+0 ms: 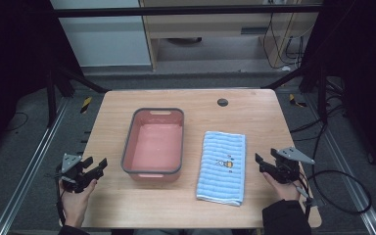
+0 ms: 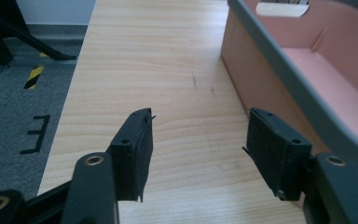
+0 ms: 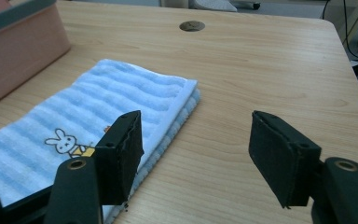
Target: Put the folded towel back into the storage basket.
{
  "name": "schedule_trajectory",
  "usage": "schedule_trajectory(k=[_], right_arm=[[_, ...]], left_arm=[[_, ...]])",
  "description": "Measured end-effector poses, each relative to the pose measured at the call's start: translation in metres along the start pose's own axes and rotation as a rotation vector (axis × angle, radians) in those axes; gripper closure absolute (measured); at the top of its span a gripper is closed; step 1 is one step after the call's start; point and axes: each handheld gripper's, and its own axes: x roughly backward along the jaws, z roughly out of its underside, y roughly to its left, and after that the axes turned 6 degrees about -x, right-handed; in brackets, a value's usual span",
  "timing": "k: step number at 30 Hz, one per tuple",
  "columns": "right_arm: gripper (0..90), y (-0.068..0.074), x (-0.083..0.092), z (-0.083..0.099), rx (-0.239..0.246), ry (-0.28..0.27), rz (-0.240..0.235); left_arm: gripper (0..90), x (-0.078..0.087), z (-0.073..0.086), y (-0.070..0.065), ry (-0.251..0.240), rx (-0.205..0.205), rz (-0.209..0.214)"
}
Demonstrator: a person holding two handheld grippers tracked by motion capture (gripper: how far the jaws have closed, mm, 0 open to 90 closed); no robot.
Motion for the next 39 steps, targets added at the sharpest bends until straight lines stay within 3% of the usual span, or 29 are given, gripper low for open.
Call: schedule_trajectory(k=[5,13,30,39], right_arm=[[35.2,0.006,0.0,-0.003,0.026,-0.02,-0.023],[36.8,0.014,0.003,-0.01,0.046,-0.039,-0.05],[35.4,0.022,0.008,-0.02,0.054,-0.059,-0.071],[35.1,0.023,0.007,-0.021,0.052,-0.048,-0.076]], left_arm=[[31.5,0.004,-0.01,-0.007,-0.005,-0.022,0.039],[26.4,0.012,-0.02,-0.014,-0.04,-0.041,0.045],[27.9,0.026,-0.032,-0.013,-0.097,-0.039,0.034],[35.5,0.031,-0.033,-0.012,-0.119,-0.025,0.025]])
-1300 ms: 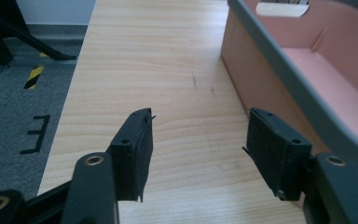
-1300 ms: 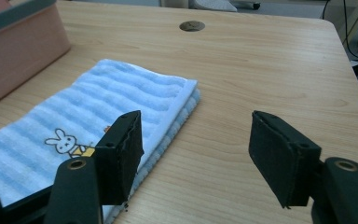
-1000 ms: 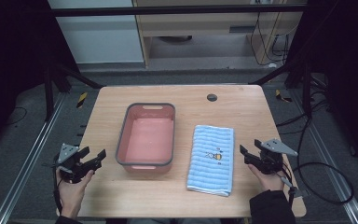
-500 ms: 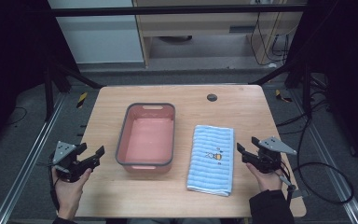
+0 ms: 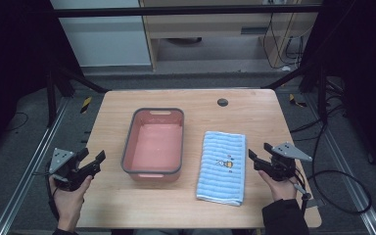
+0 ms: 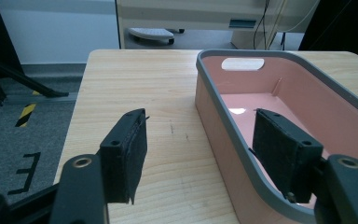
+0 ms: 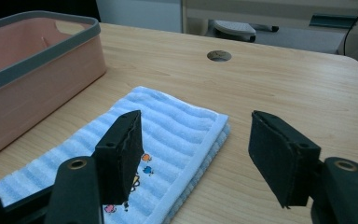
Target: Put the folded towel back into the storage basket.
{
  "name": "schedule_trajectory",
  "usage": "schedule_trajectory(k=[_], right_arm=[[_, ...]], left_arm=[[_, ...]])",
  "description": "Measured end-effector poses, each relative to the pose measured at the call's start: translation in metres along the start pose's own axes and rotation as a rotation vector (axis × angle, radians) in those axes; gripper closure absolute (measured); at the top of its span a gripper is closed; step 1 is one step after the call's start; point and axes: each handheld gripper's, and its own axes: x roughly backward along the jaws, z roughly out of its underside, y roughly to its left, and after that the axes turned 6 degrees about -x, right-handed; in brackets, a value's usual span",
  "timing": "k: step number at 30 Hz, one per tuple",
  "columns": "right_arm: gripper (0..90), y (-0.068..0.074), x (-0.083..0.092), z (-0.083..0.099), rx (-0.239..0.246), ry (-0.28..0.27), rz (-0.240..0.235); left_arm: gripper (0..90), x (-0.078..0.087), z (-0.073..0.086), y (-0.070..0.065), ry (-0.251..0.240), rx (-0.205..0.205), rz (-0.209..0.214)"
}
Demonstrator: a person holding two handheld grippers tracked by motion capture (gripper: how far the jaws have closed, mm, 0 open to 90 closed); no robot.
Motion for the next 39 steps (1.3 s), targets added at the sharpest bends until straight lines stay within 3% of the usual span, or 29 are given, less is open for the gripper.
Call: schedule_trajectory(k=[16,26,33,39], right_arm=[[35.3,0.0,-0.001,0.0,0.0,0.018,-0.006],[35.7,-0.003,-0.002,0.001,-0.001,0.034,0.006],[36.2,-0.003,-0.003,-0.004,0.001,0.028,0.0],[36.9,-0.004,-0.004,-0.012,-0.002,0.018,-0.002]], left_arm=[[45.0,-0.001,0.0,0.0,0.011,-0.005,0.004],[46.1,-0.002,0.001,-0.001,0.022,-0.011,0.003],[47.4,-0.001,-0.006,-0.009,0.0,-0.012,0.028],[47.9,-0.003,-0.013,-0.026,-0.01,-0.039,0.067]])
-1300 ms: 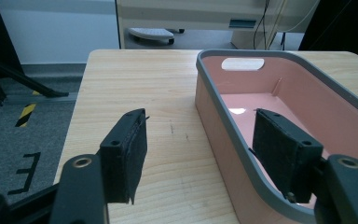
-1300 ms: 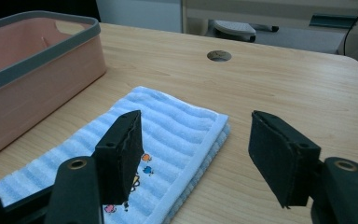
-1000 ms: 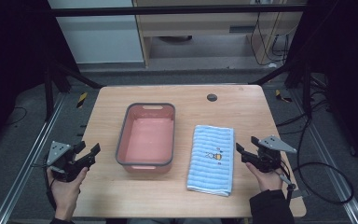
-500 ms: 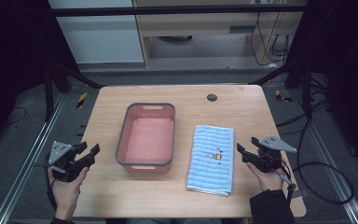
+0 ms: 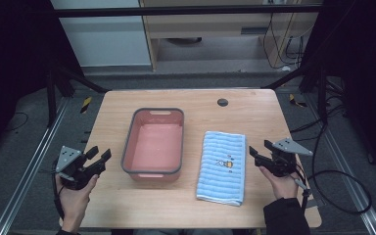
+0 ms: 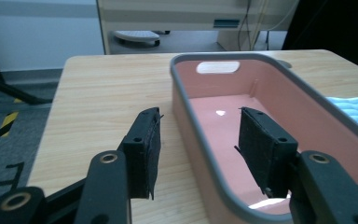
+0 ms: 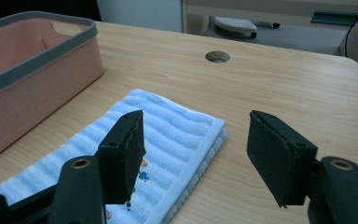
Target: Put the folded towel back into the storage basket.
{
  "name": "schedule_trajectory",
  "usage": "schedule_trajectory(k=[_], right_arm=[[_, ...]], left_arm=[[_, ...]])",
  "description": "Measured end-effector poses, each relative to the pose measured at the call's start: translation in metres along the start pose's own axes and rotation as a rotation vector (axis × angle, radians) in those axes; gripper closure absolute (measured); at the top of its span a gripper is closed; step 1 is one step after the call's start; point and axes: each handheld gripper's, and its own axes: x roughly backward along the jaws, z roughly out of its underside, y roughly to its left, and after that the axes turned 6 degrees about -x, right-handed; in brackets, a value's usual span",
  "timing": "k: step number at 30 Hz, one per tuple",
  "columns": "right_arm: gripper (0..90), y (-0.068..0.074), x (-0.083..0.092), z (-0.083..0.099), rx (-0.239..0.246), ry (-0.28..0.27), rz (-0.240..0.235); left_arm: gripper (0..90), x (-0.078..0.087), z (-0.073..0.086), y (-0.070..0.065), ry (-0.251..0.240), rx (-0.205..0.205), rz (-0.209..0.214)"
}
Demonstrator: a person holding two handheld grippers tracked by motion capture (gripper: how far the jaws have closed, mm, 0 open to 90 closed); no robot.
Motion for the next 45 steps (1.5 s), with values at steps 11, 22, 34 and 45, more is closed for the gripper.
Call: schedule_trajectory(k=[11,22,34,45], right_arm=[[37.9,0.0,-0.008,-0.016,-0.011,-0.013,-0.008],[44.0,0.003,-0.016,-0.033,-0.027,-0.027,-0.037],[47.5,-0.009,-0.025,-0.043,-0.032,-0.035,-0.002],[48.5,-0.014,-0.036,-0.05,-0.034,-0.015,-0.005]], left_arm=[[47.0,-0.01,-0.013,-0.04,-0.023,-0.048,0.081],[44.7,-0.03,-0.018,-0.084,-0.023,-0.094,0.166],[43.5,-0.052,-0.015,-0.125,-0.006,-0.142,0.233],[43.3,-0.065,-0.014,-0.148,0.004,-0.151,0.279]])
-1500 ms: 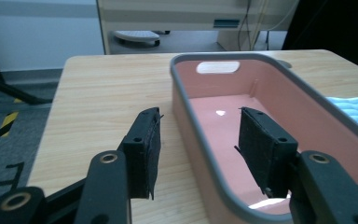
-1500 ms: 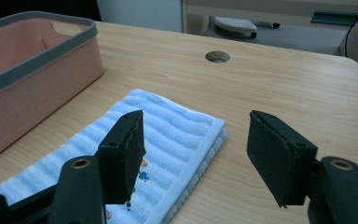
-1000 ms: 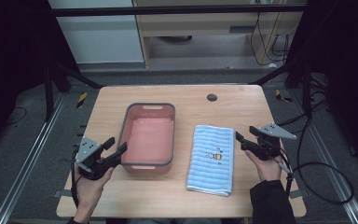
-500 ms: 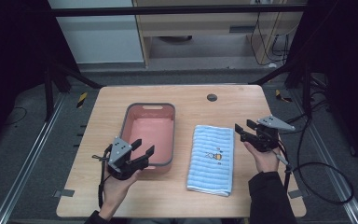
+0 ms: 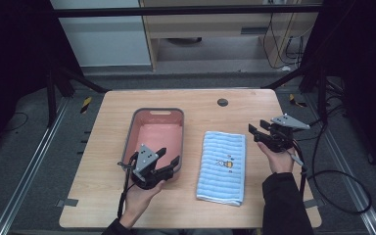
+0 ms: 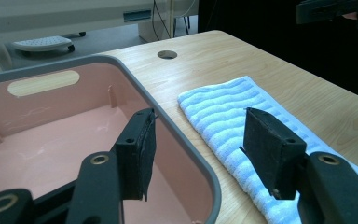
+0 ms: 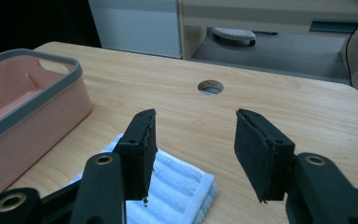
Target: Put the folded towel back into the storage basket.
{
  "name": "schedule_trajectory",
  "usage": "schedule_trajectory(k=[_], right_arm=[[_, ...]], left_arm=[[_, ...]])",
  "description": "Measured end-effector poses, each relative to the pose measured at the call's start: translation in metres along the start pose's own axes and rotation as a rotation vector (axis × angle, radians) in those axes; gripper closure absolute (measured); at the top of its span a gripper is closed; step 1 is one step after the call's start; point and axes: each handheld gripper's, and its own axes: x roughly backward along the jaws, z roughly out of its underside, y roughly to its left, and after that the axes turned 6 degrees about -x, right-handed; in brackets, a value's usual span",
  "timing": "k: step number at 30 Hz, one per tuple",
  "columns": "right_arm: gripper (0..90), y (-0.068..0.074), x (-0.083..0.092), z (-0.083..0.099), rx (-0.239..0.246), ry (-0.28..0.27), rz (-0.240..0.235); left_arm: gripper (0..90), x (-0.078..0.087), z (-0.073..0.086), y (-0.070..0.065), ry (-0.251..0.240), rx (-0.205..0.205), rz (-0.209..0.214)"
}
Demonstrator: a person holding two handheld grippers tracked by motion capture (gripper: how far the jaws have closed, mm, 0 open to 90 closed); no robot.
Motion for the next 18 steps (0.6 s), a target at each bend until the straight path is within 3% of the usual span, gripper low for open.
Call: schedule_trajectory(k=[18], right_arm=[[50.1,0.001,-0.021,0.001,0.019,0.034,0.005]], left_arm=[[43.1,-0.029,0.002,-0.032,0.034,-0.026,0.057]])
